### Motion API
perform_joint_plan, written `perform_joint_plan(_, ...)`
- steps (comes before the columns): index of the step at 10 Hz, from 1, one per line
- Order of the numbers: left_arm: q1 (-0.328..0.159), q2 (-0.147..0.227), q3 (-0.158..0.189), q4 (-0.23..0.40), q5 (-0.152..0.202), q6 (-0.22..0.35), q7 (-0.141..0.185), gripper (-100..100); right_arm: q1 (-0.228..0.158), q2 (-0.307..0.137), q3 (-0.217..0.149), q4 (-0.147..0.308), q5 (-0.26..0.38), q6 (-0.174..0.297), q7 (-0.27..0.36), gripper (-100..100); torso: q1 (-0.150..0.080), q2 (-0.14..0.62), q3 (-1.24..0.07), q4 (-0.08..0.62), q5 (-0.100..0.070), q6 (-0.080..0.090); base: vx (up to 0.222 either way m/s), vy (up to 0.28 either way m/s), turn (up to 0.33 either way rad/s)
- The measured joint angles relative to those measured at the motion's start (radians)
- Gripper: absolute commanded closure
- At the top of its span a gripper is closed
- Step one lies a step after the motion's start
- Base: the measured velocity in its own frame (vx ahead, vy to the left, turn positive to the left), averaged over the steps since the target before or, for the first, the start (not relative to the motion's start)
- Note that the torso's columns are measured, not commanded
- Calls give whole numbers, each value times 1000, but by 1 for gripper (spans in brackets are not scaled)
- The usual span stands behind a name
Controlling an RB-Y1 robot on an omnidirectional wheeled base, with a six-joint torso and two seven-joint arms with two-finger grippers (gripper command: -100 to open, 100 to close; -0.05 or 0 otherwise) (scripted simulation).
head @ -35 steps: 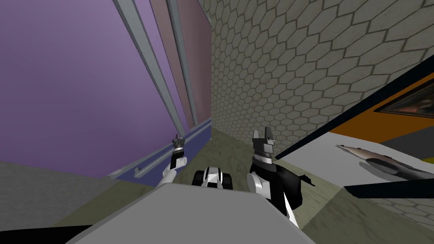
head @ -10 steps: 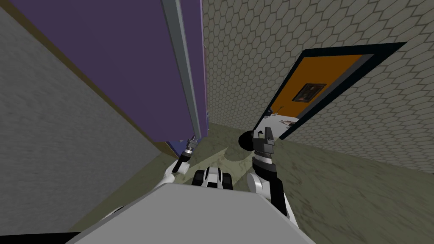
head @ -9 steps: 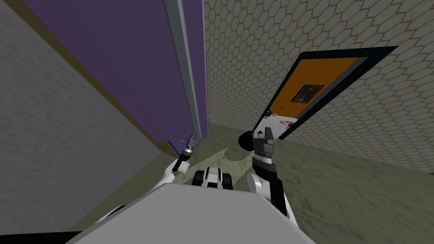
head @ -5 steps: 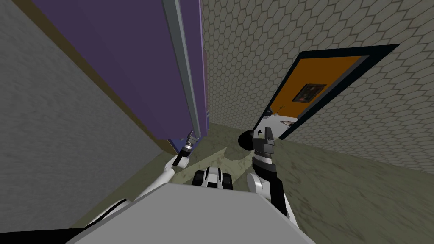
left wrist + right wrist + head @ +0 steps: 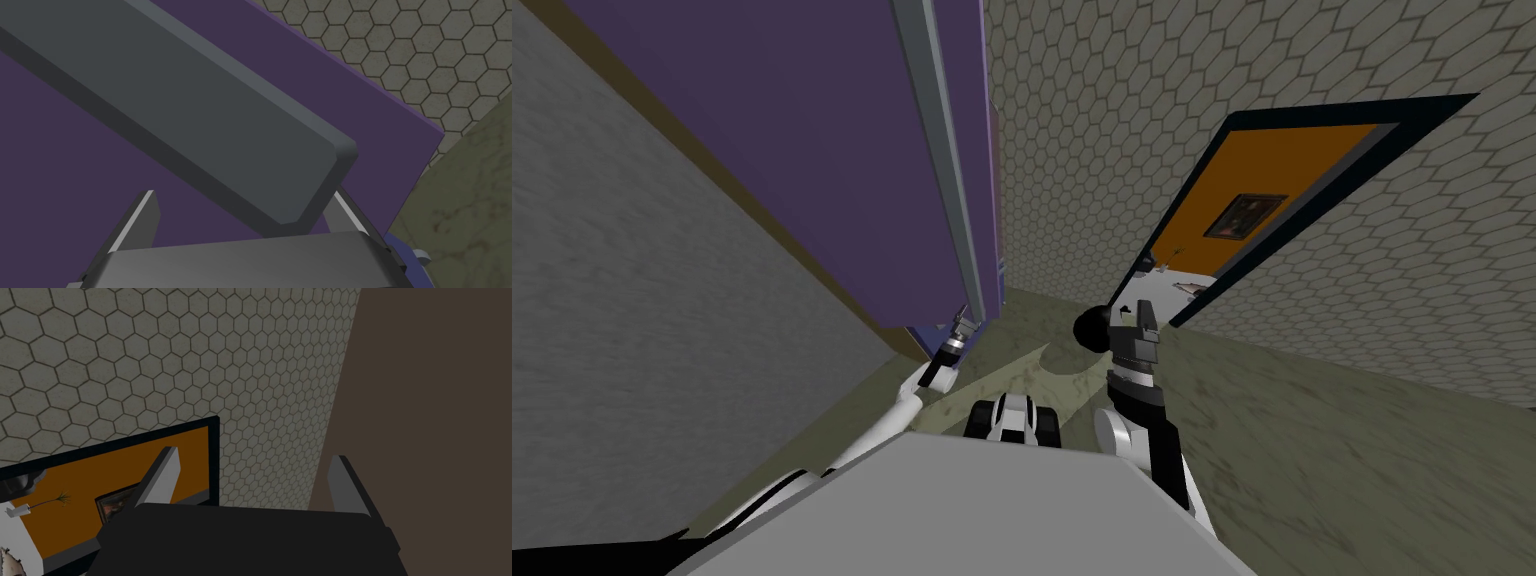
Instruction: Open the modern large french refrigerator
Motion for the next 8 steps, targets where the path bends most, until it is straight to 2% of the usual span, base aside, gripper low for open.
perform_joint_plan(1, 1, 10, 3, -23, 4, 28, 5, -100, 0, 0, 0, 0, 0, 0, 0, 0, 0, 2, 1, 3, -1, -1, -25, -13, 8)
perform_joint_plan(2, -12, 11, 3, -7, 5, 28, 9, -100, 0, 0, 0, 0, 0, 0, 0, 0, 0, 2, 1, 2, -1, 0, 0, 0, 0)
perform_joint_plan(3, -11, 11, 2, 0, 5, 29, 9, 0, 0, 0, 0, 0, 0, 0, 0, 0, 1, -1, 0, -2, 1, 0, 0, 0, 0)
perform_joint_plan(8, 0, 11, -2, 11, 3, 40, 8, 0, 0, 0, 0, 0, 0, 0, 0, 0, 4, -12, -6, -11, 5, 2, 0, 0, 0)
